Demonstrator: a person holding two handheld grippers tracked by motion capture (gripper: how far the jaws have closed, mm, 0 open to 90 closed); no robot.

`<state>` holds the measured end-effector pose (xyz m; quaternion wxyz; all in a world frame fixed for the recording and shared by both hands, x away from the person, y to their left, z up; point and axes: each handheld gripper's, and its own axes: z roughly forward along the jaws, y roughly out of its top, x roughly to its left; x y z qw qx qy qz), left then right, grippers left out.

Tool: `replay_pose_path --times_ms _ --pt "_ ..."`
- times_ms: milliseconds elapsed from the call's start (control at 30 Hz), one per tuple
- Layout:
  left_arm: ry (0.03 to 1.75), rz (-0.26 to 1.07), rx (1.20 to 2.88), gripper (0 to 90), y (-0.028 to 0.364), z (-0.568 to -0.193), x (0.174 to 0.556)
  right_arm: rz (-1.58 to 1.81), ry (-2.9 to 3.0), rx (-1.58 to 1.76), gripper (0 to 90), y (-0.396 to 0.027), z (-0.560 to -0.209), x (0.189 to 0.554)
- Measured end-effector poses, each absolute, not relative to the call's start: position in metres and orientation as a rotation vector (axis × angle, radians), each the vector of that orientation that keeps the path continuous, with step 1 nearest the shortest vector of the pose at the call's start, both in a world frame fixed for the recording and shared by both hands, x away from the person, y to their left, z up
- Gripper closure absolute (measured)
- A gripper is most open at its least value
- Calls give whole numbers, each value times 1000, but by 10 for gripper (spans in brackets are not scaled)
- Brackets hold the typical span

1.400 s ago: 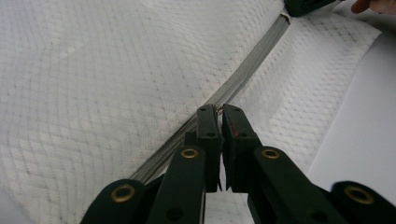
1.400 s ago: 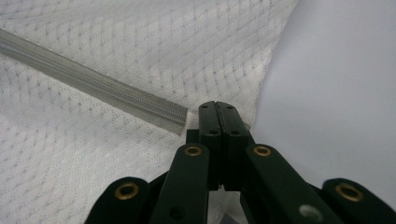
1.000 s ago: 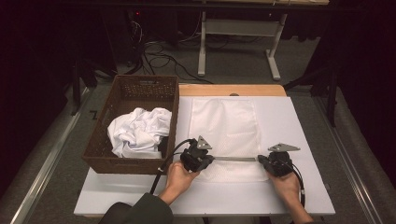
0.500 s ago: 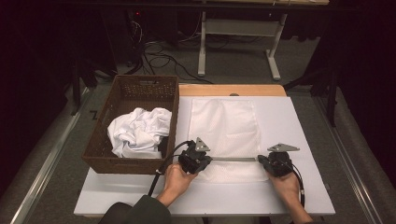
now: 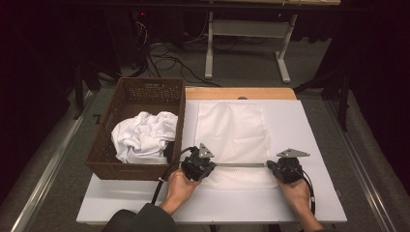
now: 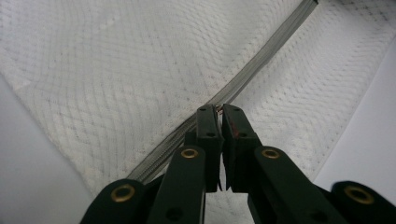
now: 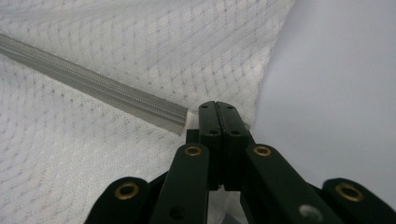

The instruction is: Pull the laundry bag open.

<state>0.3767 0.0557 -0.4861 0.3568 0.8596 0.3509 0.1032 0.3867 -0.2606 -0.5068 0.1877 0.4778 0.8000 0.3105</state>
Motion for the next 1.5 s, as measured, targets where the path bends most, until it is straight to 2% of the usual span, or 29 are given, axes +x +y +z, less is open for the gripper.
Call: replay_pose_path --times_ms 100,200,233,533,1200,1500 --pt "902 269 2238 862 54 -488 376 864 2251 1338 882 -260 -506 386" --pt "894 259 2234 862 54 -489 376 879 2261 1340 755 -259 -503 385" --pt "893 255 2233 862 54 -489 376 893 2265 1347 738 -258 -501 385" --pt "885 245 2240 861 52 -491 376 866 2237 1279 690 -246 -497 389" --pt "940 275 2232 862 64 -489 373 750 2257 1247 723 -240 -505 392" --pt "945 289 2239 862 65 -490 371 728 2270 1235 812 -240 -503 391"
